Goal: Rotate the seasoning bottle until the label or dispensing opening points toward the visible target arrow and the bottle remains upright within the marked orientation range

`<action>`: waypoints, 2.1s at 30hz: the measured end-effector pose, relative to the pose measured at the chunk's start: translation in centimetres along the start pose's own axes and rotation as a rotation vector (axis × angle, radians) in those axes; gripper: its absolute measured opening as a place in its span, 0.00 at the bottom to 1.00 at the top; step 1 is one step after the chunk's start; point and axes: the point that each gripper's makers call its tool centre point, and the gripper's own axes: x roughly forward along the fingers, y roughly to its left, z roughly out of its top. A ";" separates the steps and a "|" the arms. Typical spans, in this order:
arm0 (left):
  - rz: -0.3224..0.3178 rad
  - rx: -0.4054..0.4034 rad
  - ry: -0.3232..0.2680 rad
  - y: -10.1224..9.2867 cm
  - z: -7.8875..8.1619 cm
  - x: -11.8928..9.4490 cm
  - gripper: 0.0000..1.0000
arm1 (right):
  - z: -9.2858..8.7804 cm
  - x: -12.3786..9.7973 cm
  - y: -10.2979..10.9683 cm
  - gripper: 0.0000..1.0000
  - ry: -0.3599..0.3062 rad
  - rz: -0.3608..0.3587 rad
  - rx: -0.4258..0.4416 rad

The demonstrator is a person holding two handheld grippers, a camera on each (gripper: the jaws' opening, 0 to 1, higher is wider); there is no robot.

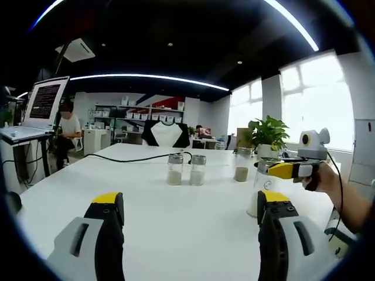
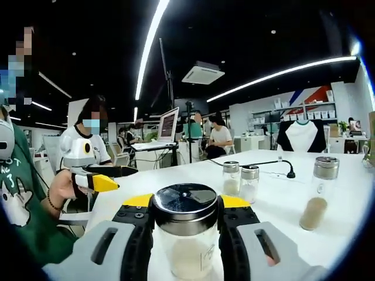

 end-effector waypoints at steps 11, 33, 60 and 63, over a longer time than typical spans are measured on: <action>0.006 -0.013 -0.009 0.8 0.3 -0.1 0.99 | 0.0 -0.2 -0.3 0.40 0.023 -0.122 -0.002; 0.008 -0.022 -0.008 1.1 0.5 0.4 0.99 | 0.2 -0.2 -1.2 0.41 0.003 -0.203 0.016; 0.009 -0.028 -0.005 0.7 0.4 0.3 0.98 | 1.5 -1.7 -0.9 0.58 0.002 0.105 0.054; 0.012 -0.030 -0.004 0.8 0.4 0.3 0.98 | 1.6 -1.6 -0.5 0.57 -0.013 0.171 0.019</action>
